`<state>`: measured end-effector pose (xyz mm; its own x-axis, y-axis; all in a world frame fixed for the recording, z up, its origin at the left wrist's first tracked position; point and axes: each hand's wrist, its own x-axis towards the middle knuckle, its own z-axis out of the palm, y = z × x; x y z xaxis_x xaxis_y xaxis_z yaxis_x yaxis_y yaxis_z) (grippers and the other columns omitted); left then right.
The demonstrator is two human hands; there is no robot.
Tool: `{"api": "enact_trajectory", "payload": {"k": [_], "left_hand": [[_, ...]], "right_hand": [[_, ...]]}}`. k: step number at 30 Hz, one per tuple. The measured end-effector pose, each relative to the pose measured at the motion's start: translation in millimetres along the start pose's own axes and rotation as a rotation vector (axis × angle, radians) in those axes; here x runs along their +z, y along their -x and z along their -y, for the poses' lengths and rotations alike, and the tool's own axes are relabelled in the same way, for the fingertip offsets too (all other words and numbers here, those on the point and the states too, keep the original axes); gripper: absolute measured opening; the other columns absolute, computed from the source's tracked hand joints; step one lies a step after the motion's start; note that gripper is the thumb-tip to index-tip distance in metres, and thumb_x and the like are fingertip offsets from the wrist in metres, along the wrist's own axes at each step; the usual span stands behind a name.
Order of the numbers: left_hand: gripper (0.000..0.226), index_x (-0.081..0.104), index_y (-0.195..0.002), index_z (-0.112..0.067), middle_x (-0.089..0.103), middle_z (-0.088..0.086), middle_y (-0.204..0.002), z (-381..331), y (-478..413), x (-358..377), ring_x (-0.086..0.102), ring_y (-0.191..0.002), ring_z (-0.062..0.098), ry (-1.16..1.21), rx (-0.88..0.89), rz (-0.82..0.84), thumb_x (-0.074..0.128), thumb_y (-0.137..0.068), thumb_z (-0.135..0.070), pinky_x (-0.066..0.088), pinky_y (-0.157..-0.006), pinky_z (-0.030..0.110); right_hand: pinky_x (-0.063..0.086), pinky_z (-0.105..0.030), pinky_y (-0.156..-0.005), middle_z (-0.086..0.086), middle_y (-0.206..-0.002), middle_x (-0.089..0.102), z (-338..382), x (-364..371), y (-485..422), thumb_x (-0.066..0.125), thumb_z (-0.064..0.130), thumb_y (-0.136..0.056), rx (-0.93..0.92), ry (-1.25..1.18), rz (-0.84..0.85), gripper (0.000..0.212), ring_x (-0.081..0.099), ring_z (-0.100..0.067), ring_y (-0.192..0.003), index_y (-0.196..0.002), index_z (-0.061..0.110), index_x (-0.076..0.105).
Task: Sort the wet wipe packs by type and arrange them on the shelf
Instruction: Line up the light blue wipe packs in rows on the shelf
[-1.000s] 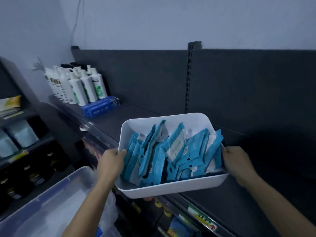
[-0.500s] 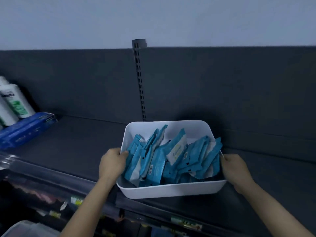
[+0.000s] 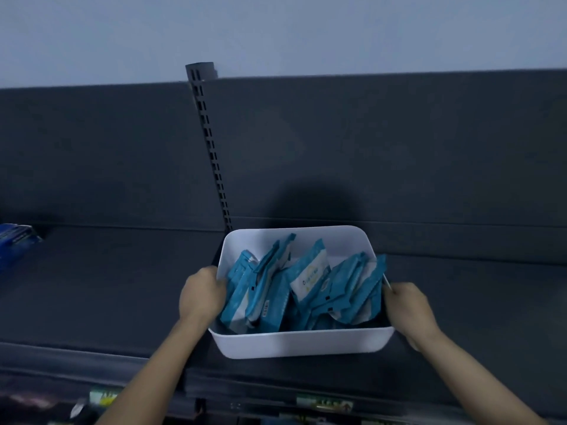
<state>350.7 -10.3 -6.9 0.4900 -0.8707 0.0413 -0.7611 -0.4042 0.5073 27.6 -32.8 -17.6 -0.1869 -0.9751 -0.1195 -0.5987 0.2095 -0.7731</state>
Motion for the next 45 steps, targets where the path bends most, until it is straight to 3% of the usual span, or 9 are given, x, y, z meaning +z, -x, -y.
{"api": "enact_trajectory", "payload": {"k": [8, 17, 21, 25, 29, 32, 36, 40, 45], "left_hand": [[0.033, 0.06, -0.12, 0.001, 0.061, 0.015, -0.12, -52, 25, -7, 0.055, -0.114, 0.03, 0.126, 0.52, -0.207, 0.064, -0.088, -0.007, 0.042, -0.095, 0.032], [0.065, 0.047, -0.127, -0.032, 0.052, -0.011, -0.121, -139, 68, 42, 0.05, -0.108, 0.009, 0.204, 0.762, 0.484, 0.069, -0.07, -0.056, 0.043, -0.087, 0.024], [0.076, 0.042, -0.134, -0.03, 0.046, -0.017, -0.119, -135, 60, 51, 0.044, -0.105, 0.003, 0.108, 0.769, 0.559, 0.076, -0.068, -0.047, 0.039, -0.088, 0.02], [0.055, 0.052, -0.131, -0.031, 0.058, -0.018, -0.112, -134, 52, 43, 0.054, -0.093, -0.006, 0.211, 0.681, 0.472, 0.07, -0.08, -0.019, 0.04, -0.078, 0.002], [0.051, 0.047, -0.14, -0.019, 0.052, -0.006, -0.136, -138, 55, 52, 0.048, -0.121, 0.005, 0.198, 0.521, 0.266, 0.059, -0.09, -0.014, 0.026, -0.088, 0.002], [0.044, 0.053, -0.134, -0.017, 0.056, -0.002, -0.134, -142, 66, 62, 0.048, -0.117, 0.002, 0.247, 0.439, 0.134, 0.062, -0.092, -0.019, 0.026, -0.091, 0.003], [0.039, 0.058, -0.13, -0.018, 0.06, -0.004, -0.13, -150, 79, 70, 0.047, -0.112, -0.001, 0.285, 0.326, 0.035, 0.063, -0.092, -0.024, 0.032, -0.091, 0.008], [0.029, 0.062, -0.124, -0.013, 0.07, 0.01, -0.104, -158, 86, 67, 0.064, -0.083, 0.021, 0.291, 0.182, -0.11, 0.056, -0.095, -0.019, 0.038, -0.063, 0.012], [0.024, 0.065, -0.117, -0.018, 0.068, -0.01, -0.092, -164, 99, 62, 0.06, -0.076, 0.0, 0.437, 0.067, -0.294, 0.054, -0.096, -0.021, 0.047, -0.07, 0.017]], "right_hand": [[0.032, -0.022, -0.046, -0.011, -0.066, 0.056, 15, 3, 3, 0.04, 0.009, -0.096, -0.124, -0.01, -0.069, 0.029, 0.043, -0.014, -0.056, -0.07, -0.001, 0.05], [0.049, -0.038, -0.07, -0.009, -0.079, 0.067, 9, 2, 10, 0.047, 0.003, -0.089, -0.261, -0.132, -0.178, 0.018, 0.061, -0.023, -0.078, -0.086, 0.004, 0.064], [0.052, -0.034, -0.073, -0.003, -0.082, 0.07, -1, -10, 3, 0.048, 0.002, -0.091, -0.305, -0.143, -0.084, 0.021, 0.065, -0.017, -0.081, -0.089, 0.009, 0.067], [0.045, -0.004, -0.078, 0.018, -0.098, 0.067, -3, -23, -6, 0.053, -0.002, -0.089, -0.366, -0.188, -0.004, 0.035, 0.06, 0.013, -0.091, -0.11, 0.022, 0.067], [0.045, -0.027, -0.102, 0.004, -0.129, 0.057, -11, -31, -25, 0.064, 0.002, -0.084, -0.515, -0.046, 0.126, 0.052, 0.054, -0.007, -0.117, -0.132, 0.019, 0.055], [0.028, -0.013, -0.106, 0.004, -0.142, 0.041, -10, -39, -37, 0.069, 0.011, -0.083, -0.627, 0.105, 0.218, 0.053, 0.039, -0.009, -0.131, -0.134, 0.018, 0.053], [0.024, -0.01, -0.096, 0.001, -0.138, 0.039, -5, -42, -54, 0.07, 0.015, -0.082, -0.726, 0.148, 0.323, 0.034, 0.041, -0.013, -0.128, -0.115, 0.013, 0.063], [0.026, 0.001, -0.08, 0.004, -0.109, 0.048, -1, -45, -67, 0.07, 0.009, -0.081, -0.772, 0.074, 0.35, 0.007, 0.048, -0.008, -0.106, -0.088, 0.008, 0.066], [0.028, 0.004, -0.079, 0.016, -0.095, 0.052, 5, -59, -66, 0.068, 0.003, -0.081, -0.778, -0.173, 0.39, 0.019, 0.05, 0.011, -0.096, -0.068, 0.014, 0.059]]}}
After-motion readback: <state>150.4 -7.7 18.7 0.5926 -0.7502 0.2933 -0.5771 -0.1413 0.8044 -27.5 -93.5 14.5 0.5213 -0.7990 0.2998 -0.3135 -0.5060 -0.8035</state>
